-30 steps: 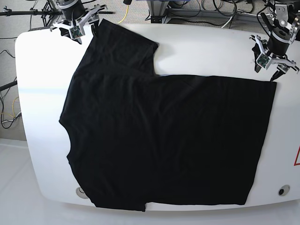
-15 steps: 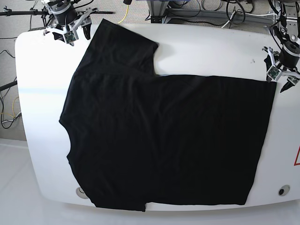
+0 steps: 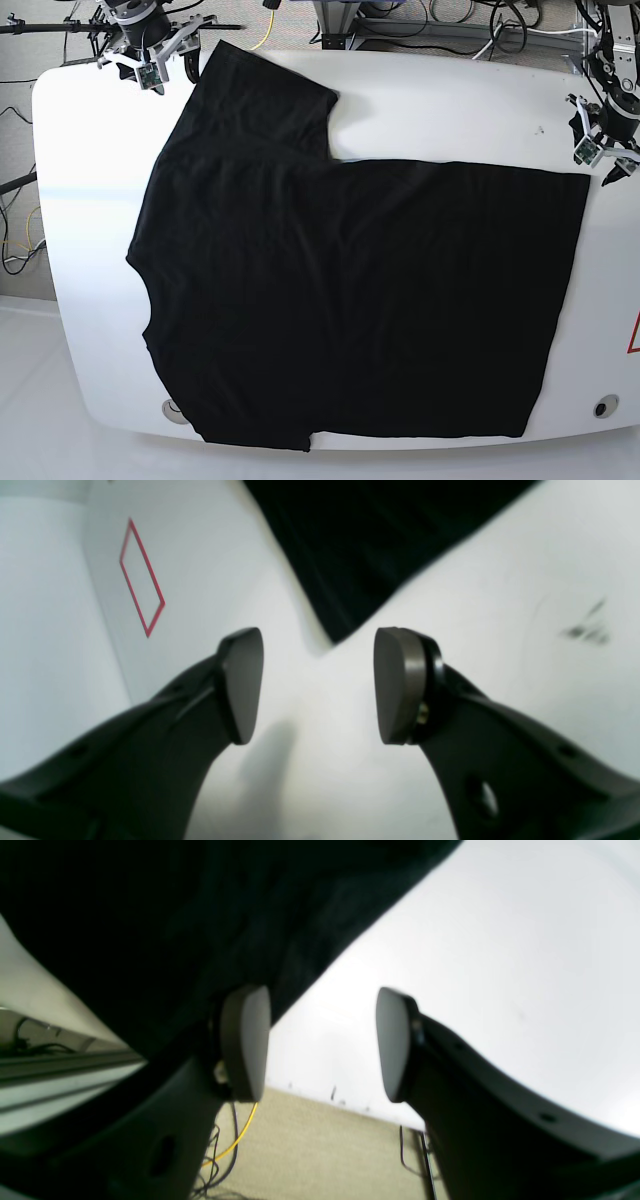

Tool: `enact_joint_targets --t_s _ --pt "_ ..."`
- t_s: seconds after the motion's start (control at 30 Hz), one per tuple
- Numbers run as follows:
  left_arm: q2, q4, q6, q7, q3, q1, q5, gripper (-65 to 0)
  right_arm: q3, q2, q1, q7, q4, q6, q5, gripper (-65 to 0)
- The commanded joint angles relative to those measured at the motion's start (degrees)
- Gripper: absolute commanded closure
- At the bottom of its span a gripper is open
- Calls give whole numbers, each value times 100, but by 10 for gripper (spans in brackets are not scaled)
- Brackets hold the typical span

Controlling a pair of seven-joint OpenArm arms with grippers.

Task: Fold the T-shirt properly
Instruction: 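Position right gripper at sleeve edge, left gripper at body corner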

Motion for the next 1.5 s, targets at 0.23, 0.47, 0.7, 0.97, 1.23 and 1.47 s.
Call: enact_joint_targets --t_s 0.23,0.47,0.7,0.97,1.23,1.47 --pt "-195 -403 -166 -208 199 -158 254 -324 25 -12 -3 359 171 301 -23 -322" --pt "-261 -662 -129 -270 714 -298 212 -326 -128 24 -3 531 230 467 -439 -320" --pt "-390 -1141 84 -304 1438 -640 139 -327 -555 191 6 1094 0 203 -2109 -321" --pt "-458 -949 604 -268 1592 -708 249 -327 -902 229 664 709 -262 132 -2743 -320" --pt "-480 -927 472 -191 1581 -720 130 -329 -1129 208 877 -6 -126 293 -2326 -323" --pt "-494 -956 312 -157 1599 -707 74 -329 -1189 183 707 -68 48 396 -2034 -326"
